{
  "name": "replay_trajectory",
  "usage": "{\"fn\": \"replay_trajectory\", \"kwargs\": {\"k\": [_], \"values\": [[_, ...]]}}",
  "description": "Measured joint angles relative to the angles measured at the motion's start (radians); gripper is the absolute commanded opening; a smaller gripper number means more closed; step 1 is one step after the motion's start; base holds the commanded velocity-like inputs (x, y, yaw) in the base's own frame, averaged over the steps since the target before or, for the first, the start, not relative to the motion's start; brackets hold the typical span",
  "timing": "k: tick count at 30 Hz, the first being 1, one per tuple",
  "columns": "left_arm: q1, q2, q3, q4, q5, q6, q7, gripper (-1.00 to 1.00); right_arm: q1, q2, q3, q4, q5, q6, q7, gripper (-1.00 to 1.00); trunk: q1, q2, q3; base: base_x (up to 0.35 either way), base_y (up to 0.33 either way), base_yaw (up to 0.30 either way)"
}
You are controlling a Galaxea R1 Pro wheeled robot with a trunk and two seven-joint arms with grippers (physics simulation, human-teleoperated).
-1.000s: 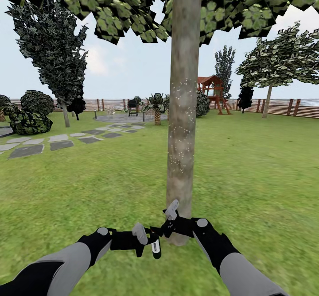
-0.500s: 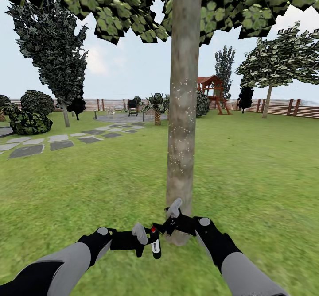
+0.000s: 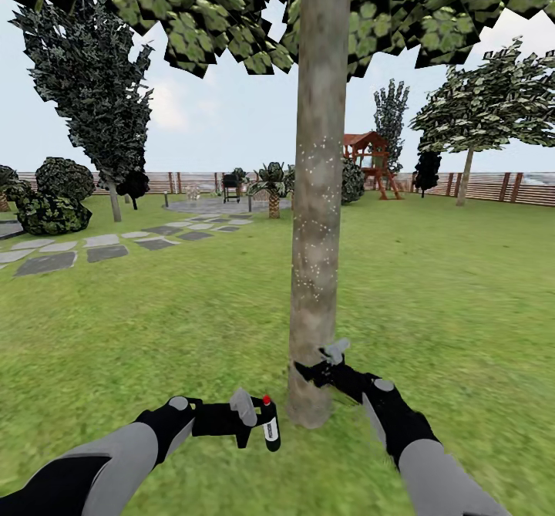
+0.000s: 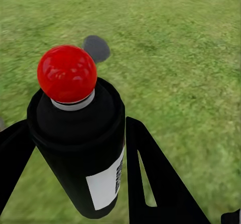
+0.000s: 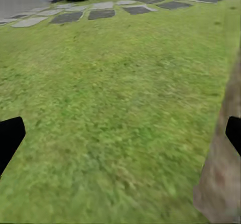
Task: In the garden, pick up the pesticide atomizer on the floor and spray pesticide onto both trees until each tree trunk is fully covered.
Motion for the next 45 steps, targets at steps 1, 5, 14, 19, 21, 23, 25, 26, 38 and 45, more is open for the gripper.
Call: {"fn": "replay_trajectory", "kwargs": {"k": [1,5,14,19,21,23,25,26,38,45], "values": [[0.0,0.0,0.0,0.0,0.0,0.0,0.0,-1.0,0.0,-0.003,-0.067,0.0,0.001,-0.001,-0.021,1.0,0.0,0.0,0.0,0.0,0.0,0.0],[0.0,0.002,0.0,-0.001,-0.001,0.001,0.007,-1.0,0.004,-0.114,-0.214,0.018,0.008,-0.003,-0.236,1.0,0.0,0.0,0.0,0.0,0.0,0.0],[0.0,0.019,0.007,-0.002,0.005,0.001,0.279,-1.0,0.07,-0.407,-0.23,0.412,0.012,-0.178,-0.4,1.0,0.0,0.0,0.0,0.0,0.0,0.0],[0.0,0.018,0.004,0.0,0.004,-0.001,0.342,-1.0,0.106,-0.425,-0.23,0.46,0.011,-0.207,-0.464,1.0,0.0,0.0,0.0,0.0,0.0,0.0],[0.0,0.018,0.004,0.0,0.005,0.0,0.346,-1.0,0.109,-0.423,-0.229,0.464,0.011,-0.209,-0.472,1.0,0.0,0.0,0.0,0.0,0.0,0.0],[0.0,0.018,0.004,0.0,0.005,0.0,0.347,-1.0,0.11,-0.42,-0.229,0.466,0.012,-0.21,-0.475,1.0,0.0,0.0,0.0,0.0,0.0,0.0],[0.0,0.017,0.004,0.0,0.006,0.0,0.347,-1.0,0.11,-0.417,-0.229,0.466,0.011,-0.21,-0.476,1.0,0.0,0.0,0.0,0.0,0.0,0.0],[0.0,0.017,0.004,0.0,0.006,0.0,0.347,-1.0,0.11,-0.415,-0.229,0.467,0.011,-0.21,-0.477,1.0,0.0,0.0,0.0,0.0,0.0,0.0],[0.0,0.014,0.005,0.001,0.006,0.0,0.347,-1.0,0.111,-0.376,-0.227,0.468,0.012,-0.21,-0.476,1.0,0.0,0.0,0.0,-0.236,0.0,0.0],[0.0,0.013,0.005,0.002,0.006,0.0,0.347,-1.0,0.111,-0.368,-0.228,0.468,0.012,-0.21,-0.476,1.0,0.0,0.0,-0.009,-0.12,0.0,0.0]]}}
